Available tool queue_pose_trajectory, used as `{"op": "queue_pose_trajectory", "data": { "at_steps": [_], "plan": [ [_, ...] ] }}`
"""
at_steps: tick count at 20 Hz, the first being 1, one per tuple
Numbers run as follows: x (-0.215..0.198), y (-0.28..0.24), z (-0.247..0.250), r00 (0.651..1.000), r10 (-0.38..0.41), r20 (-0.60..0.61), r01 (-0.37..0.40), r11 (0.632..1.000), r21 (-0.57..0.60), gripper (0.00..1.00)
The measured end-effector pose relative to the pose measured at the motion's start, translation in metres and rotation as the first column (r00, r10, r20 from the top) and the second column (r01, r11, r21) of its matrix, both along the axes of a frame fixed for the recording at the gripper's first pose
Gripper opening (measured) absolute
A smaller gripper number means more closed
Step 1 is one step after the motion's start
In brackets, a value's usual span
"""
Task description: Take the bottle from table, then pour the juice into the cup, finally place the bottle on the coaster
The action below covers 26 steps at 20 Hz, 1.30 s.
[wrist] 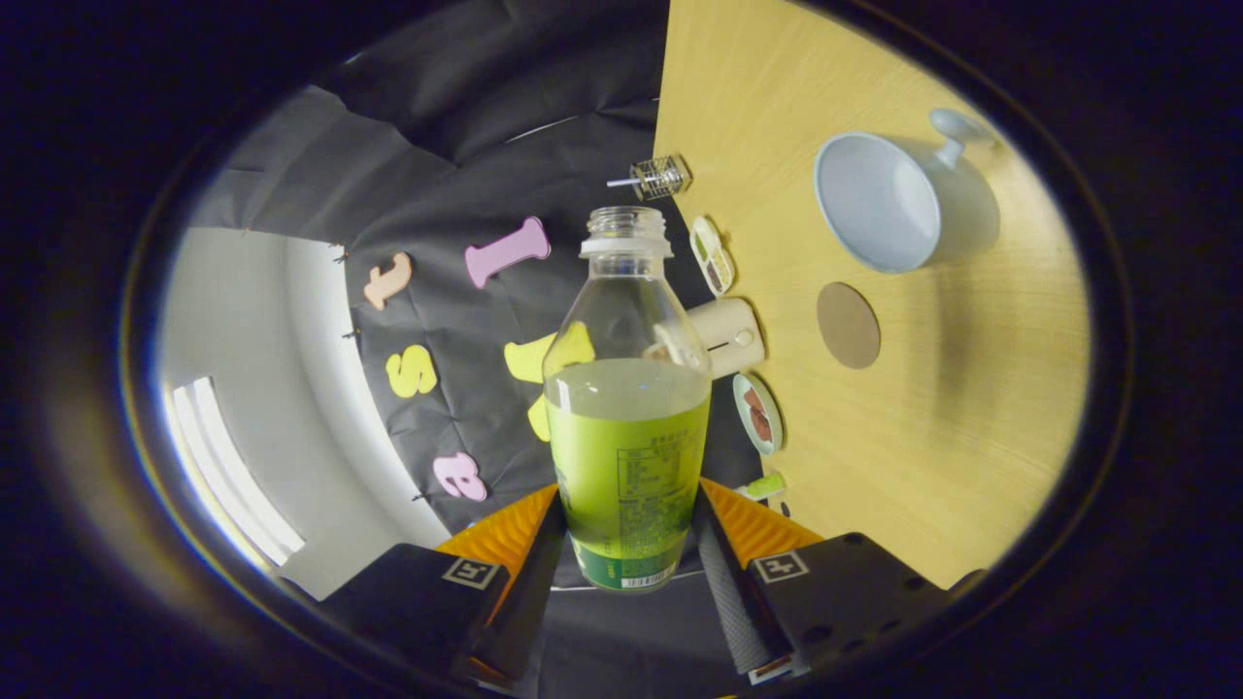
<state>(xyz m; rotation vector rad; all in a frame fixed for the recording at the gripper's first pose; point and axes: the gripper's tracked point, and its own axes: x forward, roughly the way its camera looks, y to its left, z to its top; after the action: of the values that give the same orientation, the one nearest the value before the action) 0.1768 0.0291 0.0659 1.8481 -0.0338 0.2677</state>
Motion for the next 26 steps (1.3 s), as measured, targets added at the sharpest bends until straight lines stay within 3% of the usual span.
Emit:
{"op": "queue_pose_trajectory", "data": {
  "at_steps": [4, 6, 12, 18, 21, 24, 26],
  "plan": [
    [-0.002, 0.015, -0.001, 1.000, 0.010, -0.008, -0.011, 0.989, -0.149, 0.79],
    [-0.006, 0.022, -0.010, 0.999, 0.015, -0.042, -0.026, 0.962, -0.271, 0.80],
    [-0.036, 0.006, -0.005, 0.996, -0.081, -0.020, 0.052, 0.790, -0.611, 0.80],
    [-0.056, -0.004, -0.016, 0.986, -0.166, 0.003, 0.092, 0.529, -0.844, 0.80],
    [-0.056, -0.009, -0.029, 0.976, -0.217, 0.009, 0.091, 0.371, -0.924, 0.80],
    [-0.050, -0.020, -0.037, 0.958, -0.285, 0.017, 0.073, 0.185, -0.980, 0.80],
    [-0.038, -0.031, -0.039, 0.949, -0.315, 0.025, 0.058, 0.097, -0.994, 0.81]
  ]
}}
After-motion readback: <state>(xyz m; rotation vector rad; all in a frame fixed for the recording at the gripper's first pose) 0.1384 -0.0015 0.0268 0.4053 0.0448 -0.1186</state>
